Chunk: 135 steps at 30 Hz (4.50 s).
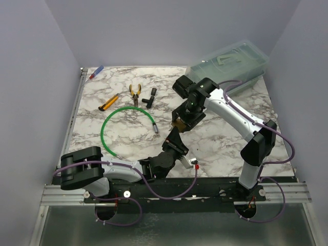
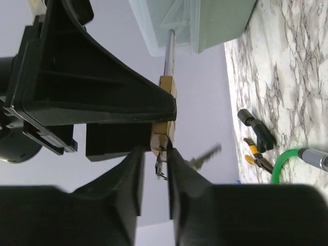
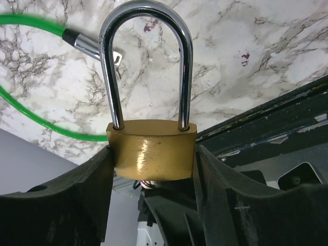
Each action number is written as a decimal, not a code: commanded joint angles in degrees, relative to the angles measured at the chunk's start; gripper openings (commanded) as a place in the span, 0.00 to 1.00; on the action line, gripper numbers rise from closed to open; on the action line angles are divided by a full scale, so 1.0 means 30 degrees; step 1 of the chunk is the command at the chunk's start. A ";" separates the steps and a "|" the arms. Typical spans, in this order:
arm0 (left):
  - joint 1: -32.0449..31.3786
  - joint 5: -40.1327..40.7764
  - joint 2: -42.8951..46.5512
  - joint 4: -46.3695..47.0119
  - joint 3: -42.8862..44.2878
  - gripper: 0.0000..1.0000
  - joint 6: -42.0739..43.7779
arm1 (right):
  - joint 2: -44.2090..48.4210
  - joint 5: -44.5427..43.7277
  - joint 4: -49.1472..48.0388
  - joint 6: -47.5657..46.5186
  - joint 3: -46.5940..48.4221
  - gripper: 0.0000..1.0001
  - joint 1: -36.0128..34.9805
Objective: Unlock with the key
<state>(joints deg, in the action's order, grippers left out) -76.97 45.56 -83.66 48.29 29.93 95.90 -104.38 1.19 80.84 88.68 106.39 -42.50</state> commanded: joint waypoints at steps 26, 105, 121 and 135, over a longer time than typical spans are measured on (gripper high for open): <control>-0.3214 -0.1617 0.6909 -2.0160 0.4411 0.99 -1.8636 | 0.1202 -0.0278 -0.1453 -0.1625 -0.1831 0.00 0.1775; 0.8881 -1.1517 0.5234 -0.7045 0.1989 0.00 -5.2916 | 0.9812 0.2853 -1.5290 -0.9257 -1.2042 0.53 0.1482; 0.9302 -1.1888 0.8176 -0.6327 0.1359 0.00 -5.5542 | 1.6399 0.1145 -2.4289 -1.0206 -1.9577 0.98 0.1511; 0.9520 -1.3627 0.9409 -0.3779 0.0716 0.00 -5.8245 | 1.8052 0.3474 -3.3714 -0.8867 -2.3822 0.56 0.1511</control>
<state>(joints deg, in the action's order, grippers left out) -48.53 7.40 -57.84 28.10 32.21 -74.48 -50.02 10.02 -10.94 61.01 35.77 -37.87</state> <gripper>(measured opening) 0.134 0.593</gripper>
